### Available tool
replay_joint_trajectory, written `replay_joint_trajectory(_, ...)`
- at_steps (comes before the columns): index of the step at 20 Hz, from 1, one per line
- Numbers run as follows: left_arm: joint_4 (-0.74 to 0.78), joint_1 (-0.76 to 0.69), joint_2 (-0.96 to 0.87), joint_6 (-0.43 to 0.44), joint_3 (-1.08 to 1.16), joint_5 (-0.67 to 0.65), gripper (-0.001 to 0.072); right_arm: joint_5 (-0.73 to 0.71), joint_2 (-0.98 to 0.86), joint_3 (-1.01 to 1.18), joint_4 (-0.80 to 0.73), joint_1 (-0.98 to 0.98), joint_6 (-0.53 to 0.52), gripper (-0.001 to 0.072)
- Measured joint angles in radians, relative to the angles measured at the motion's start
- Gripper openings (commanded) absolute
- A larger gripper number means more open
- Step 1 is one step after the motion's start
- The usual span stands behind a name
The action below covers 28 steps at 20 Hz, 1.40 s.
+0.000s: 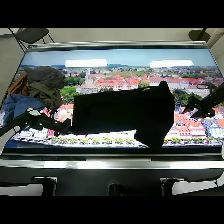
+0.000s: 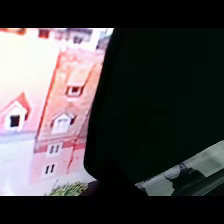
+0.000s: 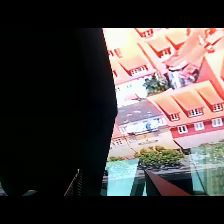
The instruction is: Fold the shirts.
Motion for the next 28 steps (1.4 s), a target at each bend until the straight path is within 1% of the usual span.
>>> replay_joint_trajectory(4,-0.002,-0.005,-0.001,0.0,0.0,0.024,0.0032,-0.085,0.0,-0.136,0.05,0.0,-0.023,0.0423)
replay_joint_trajectory(5,-0.002,-0.005,-0.002,0.001,-0.001,0.029,0.0032,-0.115,-0.003,-0.167,0.067,0.0,-0.031,0.0384)
replay_joint_trajectory(6,-0.002,-0.006,-0.002,0.002,0.0,0.032,0.0032,-0.145,-0.007,-0.191,0.076,0.0,-0.04,0.0372)
replay_joint_trajectory(9,0.0,-0.006,-0.002,0.003,0.0,0.034,0.0032,-0.219,-0.038,-0.23,0.103,0.0,-0.058,0.0372)
replay_joint_trajectory(11,0.002,-0.006,-0.002,0.006,0.0,0.034,0.0032,-0.251,-0.067,-0.242,0.124,0.0,-0.066,0.0356)
replay_joint_trajectory(13,0.005,-0.006,-0.002,0.007,0.001,0.034,0.0032,-0.267,-0.093,-0.247,0.157,-0.001,-0.069,0.0275)
replay_joint_trajectory(14,0.006,-0.006,-0.003,0.007,0.003,0.033,0.0032,-0.273,-0.106,-0.248,0.178,-0.002,-0.069,0.0172)
replay_joint_trajectory(15,0.007,-0.006,-0.004,0.006,0.008,0.03,0.0032,-0.291,-0.116,-0.249,0.2,-0.001,-0.07,0.0044)
replay_joint_trajectory(18,0.032,-0.006,-0.001,0.006,0.042,0.03,0.0029,-0.306,-0.124,-0.245,0.225,0.0,-0.07,0.0041)
replay_joint_trajectory(19,0.051,-0.006,0.013,0.006,0.068,0.033,0.0029,-0.321,-0.113,-0.232,0.216,0.002,-0.082,0.0041)
replay_joint_trajectory(20,0.039,-0.003,0.039,0.005,0.103,0.026,0.0029,-0.325,-0.09,-0.208,0.208,0.001,-0.098,0.0041)
replay_joint_trajectory(21,0.028,-0.006,0.077,0.006,0.153,0.026,0.0029,-0.301,-0.05,-0.173,0.216,-0.002,-0.114,0.0041)
replay_joint_trajectory(22,0.025,-0.007,0.121,0.006,0.212,0.025,0.003,-0.296,0.0,-0.127,0.225,-0.001,-0.129,0.0041)
replay_joint_trajectory(24,0.022,-0.005,0.227,-0.002,0.374,0.068,0.003,-0.324,0.134,-0.013,0.241,0.001,-0.149,0.0041)
replay_joint_trajectory(26,0.018,-0.006,0.34,-0.005,0.568,0.121,0.0031,-0.41,0.298,0.103,0.242,0.0,-0.16,0.0041)
replay_joint_trajectory(28,0.034,-0.004,0.445,-0.009,0.746,0.193,0.003,-0.542,0.483,0.197,0.237,0.0,-0.167,0.0041)
